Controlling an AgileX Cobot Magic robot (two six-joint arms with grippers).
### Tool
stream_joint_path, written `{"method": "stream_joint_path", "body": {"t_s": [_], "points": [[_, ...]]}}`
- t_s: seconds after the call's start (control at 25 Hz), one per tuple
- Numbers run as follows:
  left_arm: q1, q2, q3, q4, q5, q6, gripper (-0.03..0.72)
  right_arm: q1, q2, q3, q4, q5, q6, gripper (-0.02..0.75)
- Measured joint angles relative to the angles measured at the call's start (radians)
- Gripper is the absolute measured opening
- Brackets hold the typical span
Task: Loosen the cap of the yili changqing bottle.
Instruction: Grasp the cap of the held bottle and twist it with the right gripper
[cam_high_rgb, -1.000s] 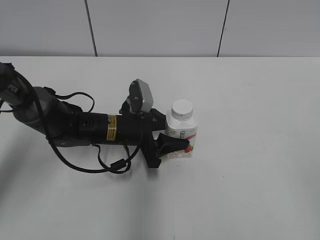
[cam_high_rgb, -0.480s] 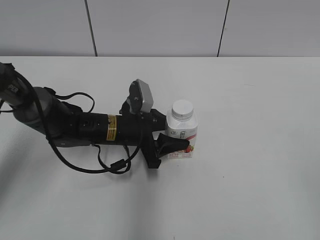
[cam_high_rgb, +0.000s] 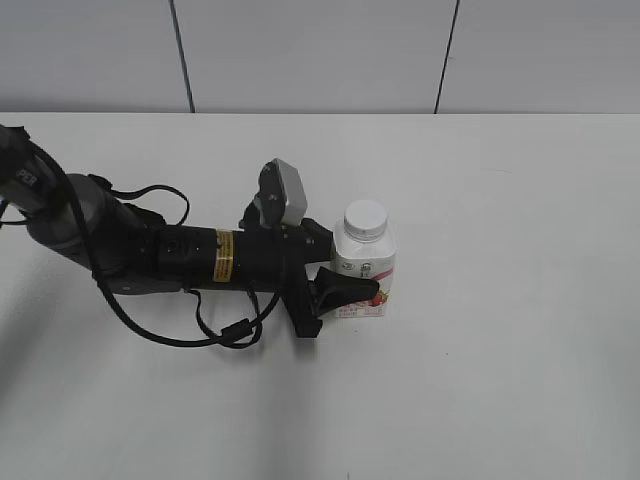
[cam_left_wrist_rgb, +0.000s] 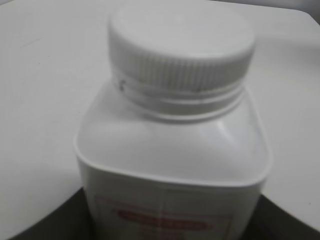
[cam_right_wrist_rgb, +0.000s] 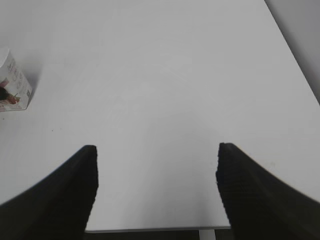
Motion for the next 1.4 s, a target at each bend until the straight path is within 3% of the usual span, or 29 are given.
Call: {"method": "stream_joint_path", "body": {"t_s": [0.24, 0.64, 1.12, 1.4], "points": [[0.000, 0.000, 0.000, 0.001, 0.000, 0.000, 0.393, 0.000, 0.150, -0.036, 0.000, -0.093, 0.000, 0.582], [0.000, 0.000, 0.000, 0.003, 0.000, 0.000, 0.393, 0.000, 0.695, -0.260, 0.000, -0.128, 0.000, 0.582], [0.000, 0.000, 0.000, 0.003, -0.002, 0.000, 0.393, 0.000, 1.251, -0.658, 0.049, 0.111, 0.021, 0.580], [0.000, 0.000, 0.000, 0.003, -0.002, 0.000, 0.391, 0.000, 1.430, -0.776, 0.094, 0.118, 0.021, 0.465]]}}
